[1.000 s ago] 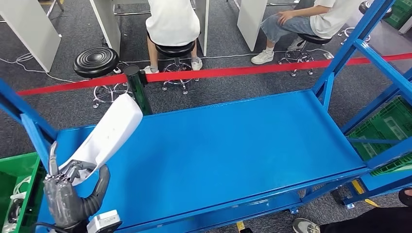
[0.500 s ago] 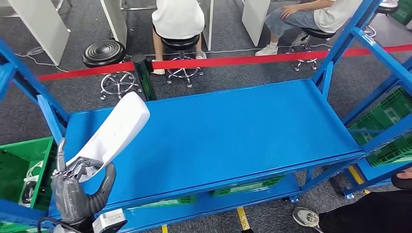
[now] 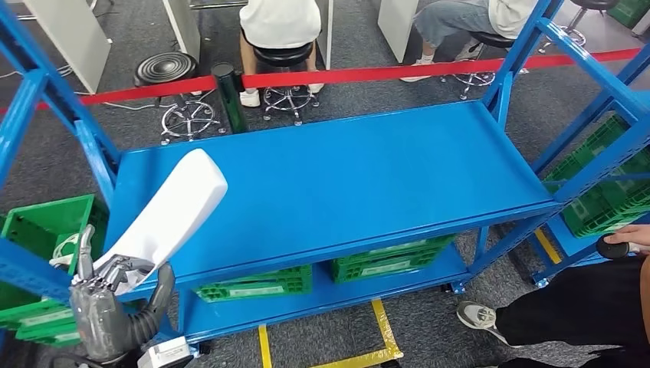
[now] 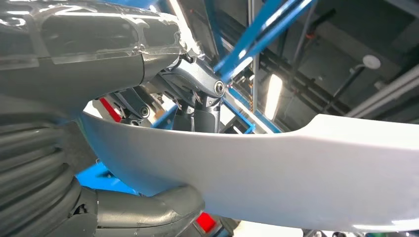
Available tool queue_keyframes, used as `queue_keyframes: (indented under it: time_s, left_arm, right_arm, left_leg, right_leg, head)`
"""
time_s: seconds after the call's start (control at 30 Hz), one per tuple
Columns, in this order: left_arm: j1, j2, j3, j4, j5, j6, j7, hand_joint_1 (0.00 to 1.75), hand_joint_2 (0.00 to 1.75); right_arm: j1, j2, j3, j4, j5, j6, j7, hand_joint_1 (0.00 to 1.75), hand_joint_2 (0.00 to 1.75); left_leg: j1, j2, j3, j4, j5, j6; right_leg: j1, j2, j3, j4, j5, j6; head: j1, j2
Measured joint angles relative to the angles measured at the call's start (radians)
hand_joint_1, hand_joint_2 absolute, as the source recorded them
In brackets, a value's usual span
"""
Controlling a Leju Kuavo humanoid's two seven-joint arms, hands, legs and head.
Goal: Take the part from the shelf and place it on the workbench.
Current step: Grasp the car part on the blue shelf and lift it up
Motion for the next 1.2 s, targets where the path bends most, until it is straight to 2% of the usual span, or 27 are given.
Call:
queue_keyframes:
  time_s: [0.03,0.1,0.13,0.17,0.2,0.23,0.27,0.33,0.37,0.4,0.47,0.5,0.53,0.57,0.63,0.67,0.7,0.73,0.77,0.83,0.87,0.9,0.97,1.03,1.1,1.17,1.2]
  left_arm:
    - [0.000,-0.002,0.000,0.000,0.002,0.000,0.000,1.75,1.75]
    - [0.001,-0.005,-0.002,-0.004,0.003,0.000,0.000,1.75,1.75]
    - [0.002,-0.006,-0.002,-0.006,0.003,0.000,0.000,1.75,1.75]
    - [0.003,-0.007,-0.003,-0.008,0.003,0.000,0.000,1.75,1.75]
    - [0.004,-0.008,-0.003,-0.009,0.003,0.000,0.000,1.75,1.75]
    - [0.005,-0.009,-0.003,-0.009,0.003,0.000,0.000,1.75,1.75]
    - [0.006,-0.009,-0.004,-0.010,0.003,0.000,0.000,1.75,1.75]
    - [0.007,-0.011,-0.005,-0.016,0.004,0.000,0.000,1.75,1.75]
    - [0.008,-0.012,-0.007,-0.021,0.004,0.000,0.000,1.75,1.75]
    - [0.009,-0.013,-0.009,-0.027,0.004,0.000,0.000,1.75,1.75]
    - [0.011,-0.014,-0.013,-0.037,0.004,0.000,0.003,1.75,1.75]
    - [0.013,-0.014,-0.014,-0.040,0.004,0.000,0.003,1.75,1.75]
    - [0.014,-0.013,-0.015,-0.043,0.004,0.000,0.004,1.75,1.75]
    - [0.014,-0.013,-0.016,-0.046,0.004,0.000,0.004,1.75,1.75]
    - [0.016,-0.013,-0.019,-0.051,0.004,0.000,0.004,1.75,1.75]
    - [0.017,-0.012,-0.019,-0.052,0.004,0.000,0.004,1.75,1.75]
    - [0.018,-0.012,-0.019,-0.054,0.004,0.000,0.004,1.75,1.75]
    - [0.018,-0.012,-0.019,-0.055,0.004,0.000,0.004,1.75,1.75]
    - [0.018,-0.012,-0.019,-0.057,0.003,0.000,0.004,1.75,1.75]
    - [0.017,-0.012,-0.019,-0.065,-0.001,0.000,0.004,1.75,1.75]
    - [0.017,-0.013,-0.019,-0.071,-0.003,0.000,0.004,1.75,1.75]
    - [0.016,-0.014,-0.018,-0.078,-0.005,0.000,0.004,1.75,1.75]
    - [0.016,-0.018,-0.017,-0.091,-0.007,0.000,0.002,1.75,1.75]
    - [0.016,-0.025,-0.014,-0.104,-0.002,0.000,0.001,1.75,1.75]
    - [0.017,-0.032,-0.011,-0.115,0.009,0.000,0.000,1.75,1.75]
    - [0.018,-0.035,-0.006,-0.123,0.019,0.000,-0.001,1.75,1.75]
    - [0.020,-0.035,-0.004,-0.129,0.020,0.000,0.002,1.75,1.75]
  right_arm:
    - [0.001,0.000,0.000,0.000,0.000,0.000,0.000,0.00,0.00]
    - [0.001,0.000,0.000,0.000,0.000,0.000,0.000,0.00,0.00]
    - [0.001,0.000,0.000,0.000,0.000,0.000,0.000,0.00,0.00]
    - [0.001,0.000,0.000,0.000,0.000,0.000,0.000,0.00,0.00]
    - [0.000,0.000,0.000,0.000,0.000,0.000,0.000,0.00,0.00]
    - [0.000,0.000,0.000,0.000,0.000,0.000,0.000,0.00,0.00]
    - [-0.001,0.000,0.000,0.000,0.000,0.000,0.000,0.00,0.00]
    - [-0.003,0.000,0.000,0.000,0.000,0.000,0.000,0.00,0.00]
    - [-0.005,0.001,0.000,-0.001,0.000,0.000,0.000,0.00,0.00]
    - [-0.007,0.001,0.000,-0.001,0.000,0.000,0.000,0.00,0.00]
    - [-0.009,0.002,-0.001,-0.001,0.000,0.000,0.000,0.00,0.00]
    - [-0.009,0.001,-0.001,-0.001,0.000,0.000,0.000,0.00,0.00]
    - [-0.008,0.001,-0.001,-0.001,0.000,0.000,0.000,0.00,0.00]
    - [-0.008,0.000,-0.002,0.000,0.000,0.000,0.000,0.00,0.00]
    - [-0.008,0.000,-0.005,0.000,0.000,0.000,0.000,0.00,0.00]
    - [-0.008,0.000,-0.006,0.000,-0.001,0.000,0.000,0.00,0.00]
    - [-0.007,0.000,-0.007,0.000,-0.001,0.000,0.000,0.00,0.00]
    - [-0.007,0.000,-0.007,0.000,-0.002,0.000,0.000,0.00,0.00]
    - [-0.007,0.000,-0.007,0.000,-0.003,0.000,0.000,0.00,0.00]
    - [-0.008,0.001,-0.008,0.000,-0.006,0.000,0.000,0.00,0.00]
    - [-0.009,0.002,-0.008,0.000,-0.008,0.001,0.000,0.00,0.00]
    - [-0.010,0.003,-0.008,0.000,-0.010,0.002,0.000,0.00,0.00]
    - [-0.011,0.004,-0.008,0.000,-0.010,0.005,0.000,0.00,0.00]
    - [-0.010,0.004,-0.008,0.000,-0.008,0.006,0.000,0.00,0.00]
    - [-0.008,0.004,-0.008,0.000,-0.004,0.006,0.000,0.00,0.00]
    - [-0.004,0.005,-0.008,0.000,0.004,0.009,0.001,0.00,0.00]
    - [-0.001,0.005,-0.008,0.000,0.010,0.011,0.003,0.00,0.00]
  left_leg:
    - [0.001,0.000,-0.009,-0.005,0.013,0.011]
    - [0.005,0.001,-0.031,-0.009,0.034,0.026]
    - [0.005,0.001,-0.043,-0.008,0.044,0.028]
    - [0.006,0.001,-0.055,-0.007,0.052,0.027]
    - [0.007,0.002,-0.066,-0.006,0.059,0.024]
    - [0.009,0.002,-0.075,-0.003,0.065,0.020]
    - [0.013,0.002,-0.082,-0.001,0.069,0.016]
    - [0.016,0.002,-0.093,0.006,0.075,0.004]
    - [0.016,0.003,-0.097,0.009,0.078,-0.004]
    - [0.015,0.004,-0.101,0.011,0.082,-0.012]
    - [0.015,0.006,-0.108,0.012,0.091,-0.028]
    - [0.017,0.007,-0.111,0.016,0.089,-0.034]
    - [0.019,0.008,-0.119,0.030,0.073,-0.038]
    - [0.021,0.008,-0.132,0.064,0.043,-0.039]
    - [0.019,0.006,-0.179,0.188,-0.042,-0.037]
    - [0.017,0.005,-0.201,0.252,-0.073,-0.035]
    - [0.014,0.004,-0.211,0.292,-0.086,-0.033]
    - [0.010,0.004,-0.203,0.296,-0.078,-0.028]
    - [0.006,0.003,-0.175,0.262,-0.054,-0.021]
    - [-0.004,0.001,-0.089,0.131,0.000,0.000]
    - [-0.008,0.000,-0.055,0.075,0.015,0.008]
    - [-0.012,0.000,-0.036,0.040,0.020,0.013]
    - [-0.013,0.000,-0.032,0.019,0.018,0.017]
    - [-0.008,0.000,-0.035,0.008,0.025,0.026]
    - [-0.003,0.001,-0.041,0.003,0.035,0.036]
    - [-0.004,0.001,-0.050,0.003,0.041,0.040]
    - [-0.004,0.001,-0.053,0.003,0.043,0.039]
  right_leg:
    - [-0.002,0.001,-0.009,0.013,-0.022,0.006]
    - [-0.005,0.004,-0.039,0.108,-0.114,0.018]
    - [-0.007,0.005,-0.054,0.177,-0.159,0.022]
    - [-0.009,0.005,-0.064,0.239,-0.186,0.027]
    - [-0.012,0.005,-0.060,0.275,-0.192,0.030]
    - [-0.015,0.005,-0.039,0.274,-0.178,0.034]
    - [-0.018,0.005,0.001,0.232,-0.153,0.037]
    - [-0.026,0.007,0.105,0.087,-0.115,0.045]
    - [-0.028,0.010,0.143,0.026,-0.111,0.044]
    - [-0.028,0.014,0.165,-0.012,-0.117,0.040]
    - [-0.024,0.018,0.165,-0.030,-0.126,0.019]
    - [-0.023,0.017,0.162,-0.032,-0.124,0.007]
    - [-0.022,0.015,0.157,-0.033,-0.119,-0.003]
    - [-0.019,0.013,0.152,-0.035,-0.113,-0.013]
    - [-0.010,0.010,0.140,-0.034,-0.103,-0.027]
    - [-0.004,0.009,0.133,-0.033,-0.098,-0.032]
    - [0.002,0.008,0.127,-0.031,-0.095,-0.035]
    - [0.007,0.007,0.121,-0.028,-0.092,-0.037]
    - [0.012,0.007,0.117,-0.026,-0.090,-0.038]
    - [0.019,0.007,0.112,-0.019,-0.088,-0.038]
    - [0.022,0.008,0.109,-0.016,-0.087,-0.036]
    - [0.023,0.008,0.107,-0.013,-0.086,-0.033]
    - [0.024,0.008,0.103,-0.010,-0.081,-0.024]
    - [0.023,0.010,0.095,0.003,-0.093,-0.013]
    - [0.017,0.011,0.062,0.082,-0.150,0.000]
    - [0.010,0.011,0.011,0.214,-0.218,0.012]
    - [0.008,0.011,-0.004,0.259,-0.232,0.015]
  head:
    - [0.002,0.000]
    - [0.012,0.000]
    - [0.019,0.000]
    - [0.023,0.000]
    - [0.026,0.000]
    - [0.028,0.000]
    - [0.030,0.000]
    - [0.038,0.000]
    - [0.043,0.000]
    - [0.044,0.000]
    - [0.038,0.000]
    - [0.030,0.000]
    - [0.023,0.000]
    - [0.012,0.000]
    - [-0.004,0.000]
    - [-0.008,0.000]
    - [-0.010,0.000]
    - [-0.010,0.000]
    - [-0.010,0.000]
    - [-0.010,0.000]
    - [-0.009,0.000]
    - [-0.009,0.000]
    - [-0.010,0.000]
    - [-0.009,0.000]
    - [0.001,0.000]
    - [0.011,0.000]
    - [0.013,0.000]
